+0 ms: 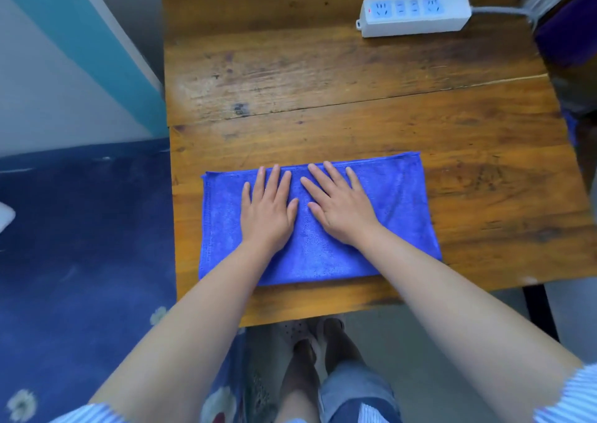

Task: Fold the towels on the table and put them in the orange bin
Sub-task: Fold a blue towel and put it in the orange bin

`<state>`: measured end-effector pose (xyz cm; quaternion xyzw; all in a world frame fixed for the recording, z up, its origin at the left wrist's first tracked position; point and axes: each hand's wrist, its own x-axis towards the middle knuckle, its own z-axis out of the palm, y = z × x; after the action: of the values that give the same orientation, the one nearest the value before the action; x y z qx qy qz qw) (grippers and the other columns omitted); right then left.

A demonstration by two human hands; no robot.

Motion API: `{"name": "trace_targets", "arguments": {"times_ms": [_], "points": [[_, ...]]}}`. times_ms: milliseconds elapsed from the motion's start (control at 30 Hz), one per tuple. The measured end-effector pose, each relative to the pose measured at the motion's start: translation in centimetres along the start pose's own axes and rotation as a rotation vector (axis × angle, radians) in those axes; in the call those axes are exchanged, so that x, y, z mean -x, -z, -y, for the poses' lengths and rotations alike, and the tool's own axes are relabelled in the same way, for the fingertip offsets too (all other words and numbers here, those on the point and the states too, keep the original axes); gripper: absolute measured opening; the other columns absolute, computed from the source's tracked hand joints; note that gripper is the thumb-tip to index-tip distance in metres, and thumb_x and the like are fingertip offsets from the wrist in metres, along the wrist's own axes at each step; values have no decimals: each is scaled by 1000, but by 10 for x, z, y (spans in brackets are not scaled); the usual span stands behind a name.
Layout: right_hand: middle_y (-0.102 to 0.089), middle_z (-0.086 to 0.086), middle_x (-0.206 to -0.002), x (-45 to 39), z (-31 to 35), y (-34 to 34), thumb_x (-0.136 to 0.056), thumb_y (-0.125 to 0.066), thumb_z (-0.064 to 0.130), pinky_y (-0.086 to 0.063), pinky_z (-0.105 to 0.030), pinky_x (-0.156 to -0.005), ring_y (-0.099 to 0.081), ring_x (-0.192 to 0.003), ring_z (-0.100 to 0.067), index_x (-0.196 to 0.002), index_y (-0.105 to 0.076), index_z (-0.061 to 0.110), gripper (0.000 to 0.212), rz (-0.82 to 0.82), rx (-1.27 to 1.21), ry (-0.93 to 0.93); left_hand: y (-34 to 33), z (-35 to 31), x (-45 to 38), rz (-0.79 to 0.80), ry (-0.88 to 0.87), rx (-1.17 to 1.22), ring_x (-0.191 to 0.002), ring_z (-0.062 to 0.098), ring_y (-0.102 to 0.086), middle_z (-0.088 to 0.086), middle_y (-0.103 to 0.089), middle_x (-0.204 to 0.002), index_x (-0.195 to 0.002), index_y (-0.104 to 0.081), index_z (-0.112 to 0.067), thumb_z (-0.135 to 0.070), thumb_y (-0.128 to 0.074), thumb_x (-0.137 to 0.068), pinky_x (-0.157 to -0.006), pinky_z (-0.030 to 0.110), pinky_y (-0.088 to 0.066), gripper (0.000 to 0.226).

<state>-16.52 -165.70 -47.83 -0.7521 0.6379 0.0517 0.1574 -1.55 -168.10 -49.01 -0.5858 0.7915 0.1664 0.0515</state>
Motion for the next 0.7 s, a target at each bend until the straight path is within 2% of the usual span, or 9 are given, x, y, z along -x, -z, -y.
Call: {"name": "trace_targets", "arguments": {"times_ms": [133,267,333,433,567,633,700], "points": [[-4,4,-156,15,-27,-7,-96,-31,39,8,-38,-113,0,-145,-18,-145,-14,28,53,-6,-15,-129,-1,32,5,-34,64,-5,-145,23,-2,2,-9,-157,-146,-17,-23,-44,-34,-94,-113,38,3,59],[-10,-4,-156,45,-64,-5,-93,-32,39,0,-41,-115,-6,-144,-25,-144,-21,19,57,-44,-43,-302,4,57,9,-36,157,1,-145,25,-1,4,-9,-157,-146,-19,-20,-44,-36,-93,-114,44,-4,60],[-8,-6,-156,62,-81,-3,-95,-35,36,-4,-45,-115,-6,-144,-26,-145,-19,15,56,-34,-82,-386,9,66,9,-19,206,-18,-145,25,1,4,-6,-157,-146,-16,-20,-45,-33,-94,-114,47,-5,61],[-6,-10,-156,80,-83,2,-87,-23,41,-2,-47,-115,-4,-144,-29,-145,-16,11,66,-20,-83,-465,15,62,13,-28,213,-75,-144,26,2,7,-4,-157,-147,-14,-15,-41,-32,-95,-114,49,-2,60],[-21,-20,-151,84,-30,3,-88,-40,29,-7,-52,-113,-16,-140,-39,-140,-31,3,58,-132,-129,-372,8,10,49,-77,-18,12,-144,30,-9,13,-17,-154,-143,-26,-6,-31,-43,-93,-114,50,-6,58],[-38,-22,-142,88,5,-3,-81,-49,25,-21,-57,-107,-34,-132,-43,-131,-45,2,56,-142,-109,-249,-5,-14,75,-46,-86,51,-141,35,-18,14,-25,-151,-140,-33,-5,-30,-45,-91,-113,52,-12,57],[-53,-19,-131,92,27,-12,-74,-64,26,-38,-61,-94,-51,-120,-40,-121,-58,5,52,-102,-40,-175,-18,-20,90,24,-20,44,-143,31,-12,9,-19,-153,-143,-27,-12,-34,-43,-93,-115,49,-7,57]]}}
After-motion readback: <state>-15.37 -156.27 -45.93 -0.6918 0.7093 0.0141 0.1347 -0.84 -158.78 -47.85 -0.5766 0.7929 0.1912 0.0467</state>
